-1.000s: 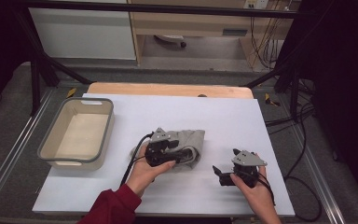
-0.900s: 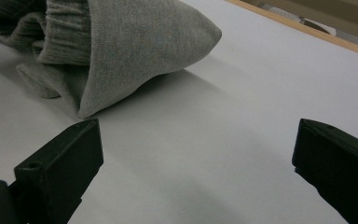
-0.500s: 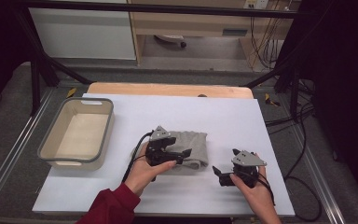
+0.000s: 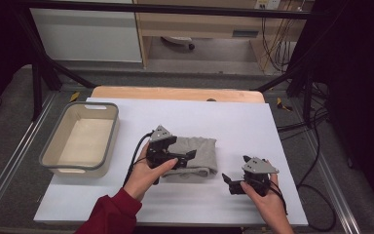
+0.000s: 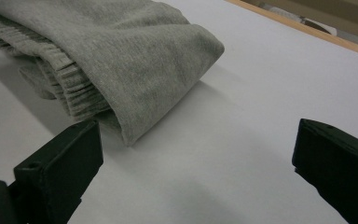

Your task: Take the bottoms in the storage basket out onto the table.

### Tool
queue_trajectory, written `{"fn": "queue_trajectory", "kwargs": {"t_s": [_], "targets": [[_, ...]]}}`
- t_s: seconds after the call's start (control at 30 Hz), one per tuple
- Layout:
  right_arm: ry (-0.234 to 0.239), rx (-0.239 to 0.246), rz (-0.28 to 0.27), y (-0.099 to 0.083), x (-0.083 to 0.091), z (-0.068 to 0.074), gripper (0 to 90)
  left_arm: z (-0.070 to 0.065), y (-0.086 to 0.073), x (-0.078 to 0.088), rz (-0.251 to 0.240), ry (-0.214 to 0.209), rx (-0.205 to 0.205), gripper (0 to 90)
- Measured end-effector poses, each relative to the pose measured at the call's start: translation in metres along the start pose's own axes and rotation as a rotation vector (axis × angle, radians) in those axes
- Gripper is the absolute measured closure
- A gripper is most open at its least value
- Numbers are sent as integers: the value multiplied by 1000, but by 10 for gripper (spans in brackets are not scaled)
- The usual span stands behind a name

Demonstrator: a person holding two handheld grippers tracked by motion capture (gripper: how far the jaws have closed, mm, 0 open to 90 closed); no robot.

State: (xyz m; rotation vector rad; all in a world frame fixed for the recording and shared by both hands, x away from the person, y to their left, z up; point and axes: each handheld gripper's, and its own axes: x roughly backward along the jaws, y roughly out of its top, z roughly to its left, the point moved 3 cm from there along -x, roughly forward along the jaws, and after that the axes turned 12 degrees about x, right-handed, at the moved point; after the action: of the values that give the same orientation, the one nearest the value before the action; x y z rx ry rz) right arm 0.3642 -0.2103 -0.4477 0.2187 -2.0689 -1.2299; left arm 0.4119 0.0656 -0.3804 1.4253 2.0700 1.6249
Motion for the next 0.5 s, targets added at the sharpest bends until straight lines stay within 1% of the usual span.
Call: {"fn": "queue_trajectory", "kwargs": {"t_s": [0.13,0.33,0.5], "targets": [[-2,-2,0,0,0,0,19,5,7,13,-22,19,-17,79],[0,-6,0,0,0,-1,18,14,15,32,-47,37,3,77],[4,-10,-3,0,0,-1,18,19,19,48,-66,59,-15,75]]}}
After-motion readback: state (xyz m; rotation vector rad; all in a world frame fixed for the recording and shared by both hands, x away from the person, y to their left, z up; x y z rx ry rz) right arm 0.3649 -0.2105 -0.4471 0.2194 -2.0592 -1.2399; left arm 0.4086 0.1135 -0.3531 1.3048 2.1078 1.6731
